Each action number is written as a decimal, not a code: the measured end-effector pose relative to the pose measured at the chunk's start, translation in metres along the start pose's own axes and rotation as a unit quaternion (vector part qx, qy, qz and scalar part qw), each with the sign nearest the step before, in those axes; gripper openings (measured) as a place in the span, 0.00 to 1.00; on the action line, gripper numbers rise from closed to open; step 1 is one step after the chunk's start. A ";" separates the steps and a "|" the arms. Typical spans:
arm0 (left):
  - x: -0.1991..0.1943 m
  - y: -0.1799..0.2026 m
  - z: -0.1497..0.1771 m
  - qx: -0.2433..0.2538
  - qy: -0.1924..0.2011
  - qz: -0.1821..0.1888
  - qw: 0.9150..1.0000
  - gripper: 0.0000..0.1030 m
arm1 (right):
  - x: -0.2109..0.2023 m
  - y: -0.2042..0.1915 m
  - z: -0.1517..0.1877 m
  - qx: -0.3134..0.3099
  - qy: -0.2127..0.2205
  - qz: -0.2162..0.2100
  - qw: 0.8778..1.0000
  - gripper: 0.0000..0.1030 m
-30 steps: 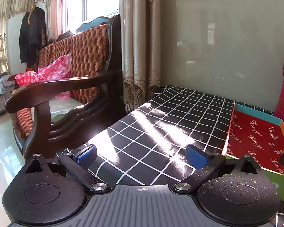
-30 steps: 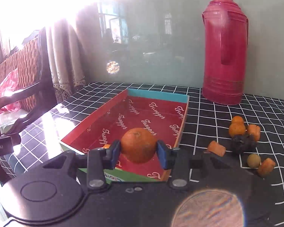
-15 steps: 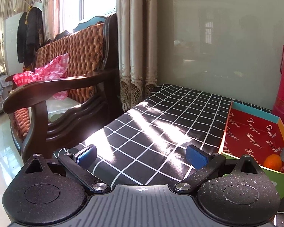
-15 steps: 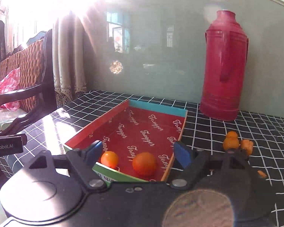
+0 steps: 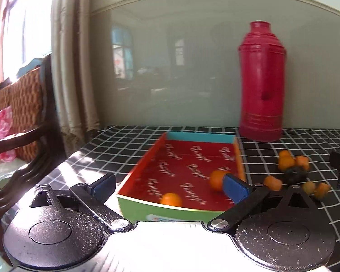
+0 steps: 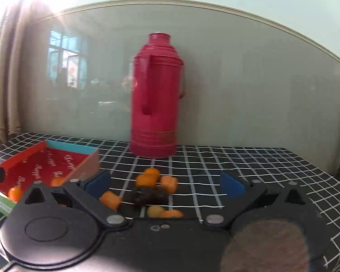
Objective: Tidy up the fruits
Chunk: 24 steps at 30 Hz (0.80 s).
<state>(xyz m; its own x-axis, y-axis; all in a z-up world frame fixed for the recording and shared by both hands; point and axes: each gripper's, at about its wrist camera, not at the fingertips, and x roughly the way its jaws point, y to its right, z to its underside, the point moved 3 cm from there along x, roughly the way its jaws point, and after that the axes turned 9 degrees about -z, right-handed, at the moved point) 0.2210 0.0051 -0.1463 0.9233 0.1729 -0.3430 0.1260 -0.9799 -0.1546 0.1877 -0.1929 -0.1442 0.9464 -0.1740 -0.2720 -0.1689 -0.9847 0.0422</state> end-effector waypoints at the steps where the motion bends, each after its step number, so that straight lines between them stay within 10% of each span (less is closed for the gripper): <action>1: -0.003 0.014 -0.001 0.009 0.007 0.016 1.000 0.97 | -0.002 0.013 0.004 0.006 0.003 0.024 1.000 0.94; 13: -0.027 0.152 0.012 0.084 0.011 0.154 0.985 0.96 | -0.024 0.113 0.032 0.064 0.017 0.126 0.990 0.94; 24: -0.019 0.218 0.024 0.107 -0.022 0.173 0.979 0.71 | -0.036 0.155 0.039 0.109 0.020 0.136 0.984 0.94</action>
<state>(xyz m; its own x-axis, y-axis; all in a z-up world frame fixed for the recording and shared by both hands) 0.2226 -0.2096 -0.1954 0.8800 -0.1557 -0.4488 -0.2740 -0.9382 -0.2117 0.1168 -0.3392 -0.1650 0.8674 -0.4359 -0.2400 -0.4688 -0.8776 -0.1006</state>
